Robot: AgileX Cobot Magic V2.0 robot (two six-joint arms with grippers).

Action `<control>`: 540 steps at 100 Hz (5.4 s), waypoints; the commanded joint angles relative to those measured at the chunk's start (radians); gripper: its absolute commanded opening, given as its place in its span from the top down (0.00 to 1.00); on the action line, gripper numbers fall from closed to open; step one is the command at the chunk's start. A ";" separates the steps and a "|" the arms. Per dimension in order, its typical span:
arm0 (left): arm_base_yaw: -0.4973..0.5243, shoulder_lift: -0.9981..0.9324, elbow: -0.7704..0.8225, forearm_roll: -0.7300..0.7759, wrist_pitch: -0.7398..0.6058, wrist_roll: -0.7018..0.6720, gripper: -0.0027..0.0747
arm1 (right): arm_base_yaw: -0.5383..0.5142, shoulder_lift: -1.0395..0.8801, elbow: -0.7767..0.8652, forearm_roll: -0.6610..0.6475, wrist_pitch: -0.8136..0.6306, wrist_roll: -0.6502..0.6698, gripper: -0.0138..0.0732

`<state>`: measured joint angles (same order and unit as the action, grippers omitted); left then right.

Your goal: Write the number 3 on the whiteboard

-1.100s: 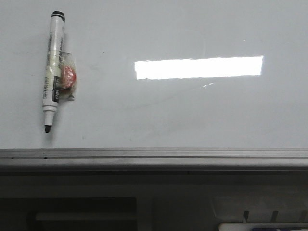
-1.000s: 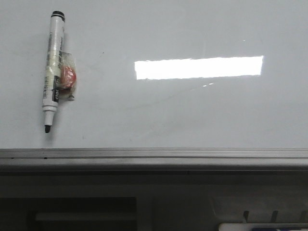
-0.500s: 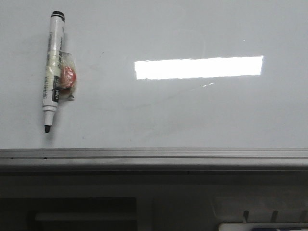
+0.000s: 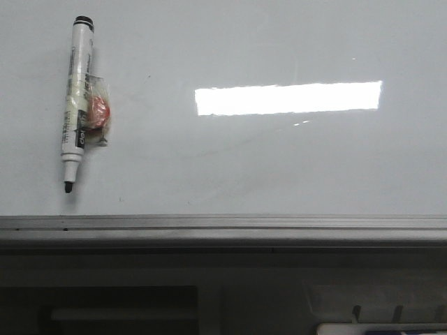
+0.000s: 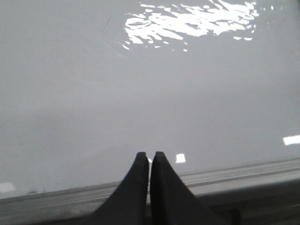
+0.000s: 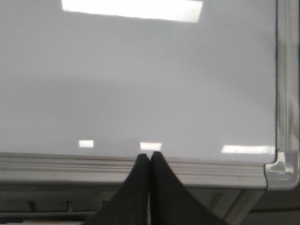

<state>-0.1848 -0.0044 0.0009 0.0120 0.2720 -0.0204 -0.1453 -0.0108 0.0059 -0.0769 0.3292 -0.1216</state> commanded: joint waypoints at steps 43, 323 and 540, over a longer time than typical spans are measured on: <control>0.005 -0.023 0.011 -0.683 -0.252 -0.009 0.99 | -0.005 -0.014 0.031 0.576 -0.459 0.051 0.91; -0.178 1.223 -0.752 -0.832 0.260 0.470 0.90 | 0.029 0.139 -0.404 0.748 0.206 -0.210 0.36; -0.596 0.898 -0.850 -0.771 0.501 1.252 0.99 | 1.044 1.167 -1.233 0.911 0.508 -0.862 0.36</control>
<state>-0.7717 0.8998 -0.8145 -0.7140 0.8044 1.2335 0.8827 1.1507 -1.1956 0.7954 0.8890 -0.9779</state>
